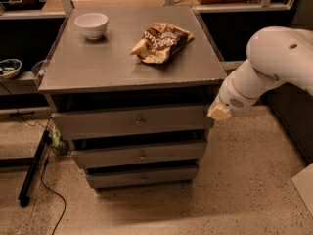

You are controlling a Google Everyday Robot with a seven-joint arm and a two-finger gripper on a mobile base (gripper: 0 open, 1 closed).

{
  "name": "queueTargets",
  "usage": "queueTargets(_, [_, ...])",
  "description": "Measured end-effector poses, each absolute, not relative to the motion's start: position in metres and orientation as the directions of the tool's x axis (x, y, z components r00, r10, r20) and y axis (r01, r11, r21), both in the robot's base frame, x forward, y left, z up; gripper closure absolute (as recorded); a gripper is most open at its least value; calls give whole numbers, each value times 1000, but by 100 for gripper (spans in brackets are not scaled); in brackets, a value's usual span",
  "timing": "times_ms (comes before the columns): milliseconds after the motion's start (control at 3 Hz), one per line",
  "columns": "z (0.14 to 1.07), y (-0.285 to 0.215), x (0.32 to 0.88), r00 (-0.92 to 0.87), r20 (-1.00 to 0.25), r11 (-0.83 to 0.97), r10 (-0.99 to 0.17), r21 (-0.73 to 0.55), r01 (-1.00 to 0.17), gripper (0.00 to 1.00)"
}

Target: Open middle drawer

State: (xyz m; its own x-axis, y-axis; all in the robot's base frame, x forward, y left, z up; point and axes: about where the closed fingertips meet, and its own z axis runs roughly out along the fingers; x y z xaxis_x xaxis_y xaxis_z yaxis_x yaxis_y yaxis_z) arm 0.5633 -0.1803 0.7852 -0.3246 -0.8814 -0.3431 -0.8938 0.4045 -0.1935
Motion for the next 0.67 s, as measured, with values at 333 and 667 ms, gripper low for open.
queueTargets(333, [741,-174,565,-367,-369,429,-854,-97,-898,100])
queueTargets(667, [741,-174,565,-367,-369,428,-854,-97,-898,100])
